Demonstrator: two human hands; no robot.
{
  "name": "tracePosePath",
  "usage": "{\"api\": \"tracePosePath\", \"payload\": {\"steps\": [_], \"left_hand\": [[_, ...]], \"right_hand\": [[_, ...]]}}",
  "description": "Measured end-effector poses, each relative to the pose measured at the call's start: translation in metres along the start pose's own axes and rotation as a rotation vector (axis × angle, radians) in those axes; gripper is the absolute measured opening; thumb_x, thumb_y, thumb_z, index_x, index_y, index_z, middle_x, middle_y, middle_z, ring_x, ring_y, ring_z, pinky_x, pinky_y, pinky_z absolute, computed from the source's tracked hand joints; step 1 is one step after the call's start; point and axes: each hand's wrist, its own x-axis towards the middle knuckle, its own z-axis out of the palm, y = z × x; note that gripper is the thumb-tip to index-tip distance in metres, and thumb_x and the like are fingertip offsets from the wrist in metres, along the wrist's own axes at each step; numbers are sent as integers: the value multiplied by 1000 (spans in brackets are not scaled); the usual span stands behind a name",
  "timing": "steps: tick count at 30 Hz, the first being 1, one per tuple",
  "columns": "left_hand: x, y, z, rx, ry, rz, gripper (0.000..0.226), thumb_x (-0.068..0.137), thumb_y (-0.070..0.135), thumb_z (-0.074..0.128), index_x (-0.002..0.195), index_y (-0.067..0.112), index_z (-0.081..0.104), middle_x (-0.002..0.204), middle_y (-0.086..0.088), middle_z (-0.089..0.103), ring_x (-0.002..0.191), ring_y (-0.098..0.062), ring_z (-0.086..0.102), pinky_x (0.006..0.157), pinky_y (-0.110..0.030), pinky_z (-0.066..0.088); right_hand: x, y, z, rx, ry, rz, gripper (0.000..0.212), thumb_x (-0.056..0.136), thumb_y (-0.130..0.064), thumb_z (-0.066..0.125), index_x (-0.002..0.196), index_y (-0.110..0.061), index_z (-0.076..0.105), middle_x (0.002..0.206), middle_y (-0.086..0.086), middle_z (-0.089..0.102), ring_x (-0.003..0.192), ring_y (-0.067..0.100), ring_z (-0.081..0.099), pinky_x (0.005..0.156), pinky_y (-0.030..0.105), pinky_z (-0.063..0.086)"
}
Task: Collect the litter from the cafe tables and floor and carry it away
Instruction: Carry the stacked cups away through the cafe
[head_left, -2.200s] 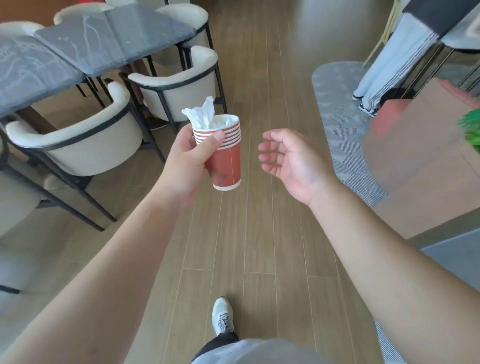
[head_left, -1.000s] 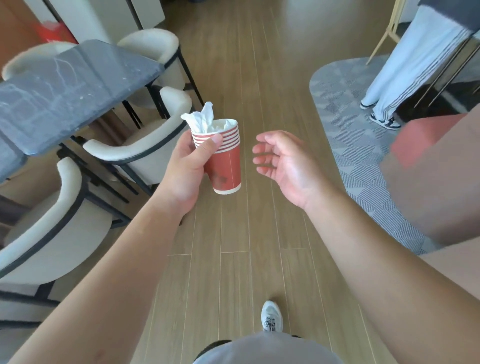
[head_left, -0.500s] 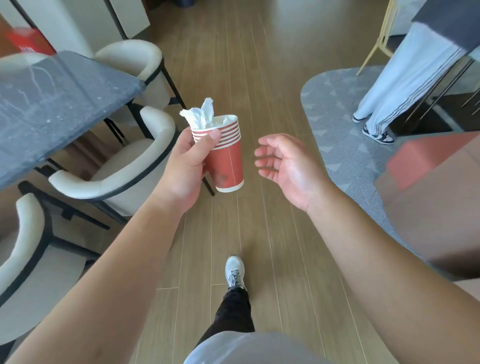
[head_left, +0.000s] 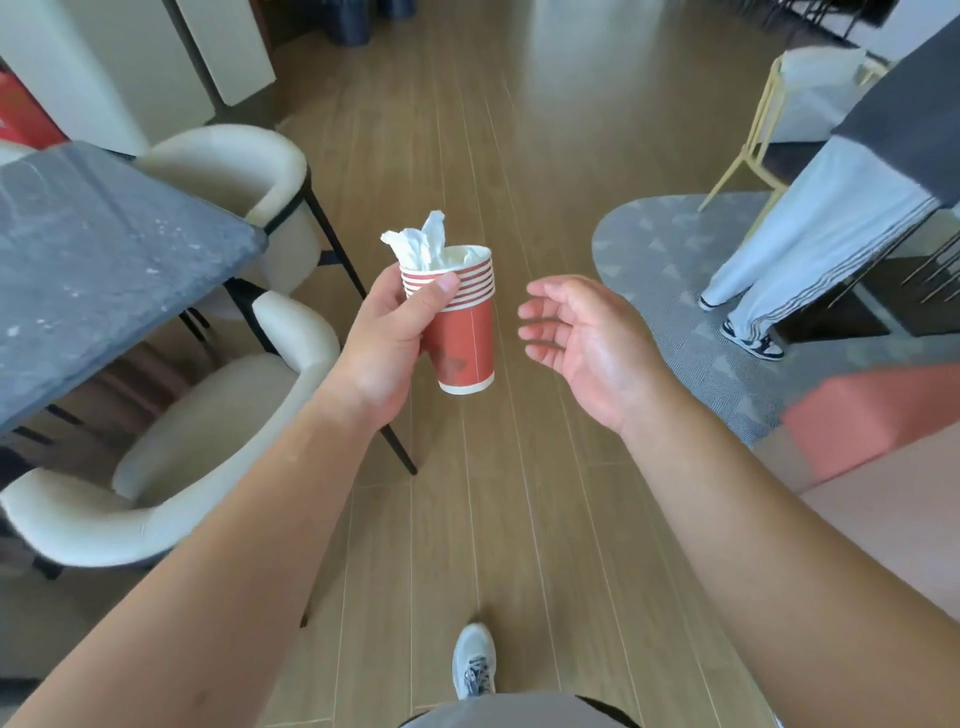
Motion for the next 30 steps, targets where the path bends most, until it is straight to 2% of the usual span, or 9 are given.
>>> {"api": "tracePosePath", "payload": {"steps": [4,9,13,18,23,30], "left_hand": [[48,9,-15,13,-12,19,57,90,37,65,139,9,55,127,-9,70,115,-23,68,94,-36,54],[95,12,-22,10,-6,21,71,81,46,72,139,11,54,123,-3,71,111,-18,69,85,-29,54],[135,3,-21,35,5,-4,60,87,39,68,138,11,54,127,-7,71,115,-22,68,89,-33,53],[202,-4,-22,59,23,3,59,88,36,66,139,10,54,130,-10,69,117,-23,68,90,-30,54],[295,5,-13,78,58,36,44,90,34,66,130,16,60,117,1,74,109,-16,70,83,-24,55],[412,19,11,124,87,44,51,90,36,66,135,13,57,121,-2,73,110,-18,70,83,-26,55]], "right_hand": [[43,-12,11,-3,-7,-15,23,74,-30,61,91,-16,68,81,1,68,71,16,63,65,29,50],[92,-23,14,0,-9,-40,25,73,-30,60,92,-15,68,81,1,68,71,16,64,65,29,51],[135,-26,9,13,-21,-30,24,72,-30,61,90,-16,68,80,2,68,70,17,63,64,28,51],[210,-31,-1,44,-38,-10,25,74,-29,60,93,-14,68,82,2,67,72,16,64,65,29,51],[305,-53,-14,63,-90,-9,24,75,-30,60,92,-16,68,83,2,68,72,16,64,66,29,51],[420,-99,-34,67,-140,2,26,73,-30,60,92,-15,68,81,3,68,72,17,63,65,29,51]]}}
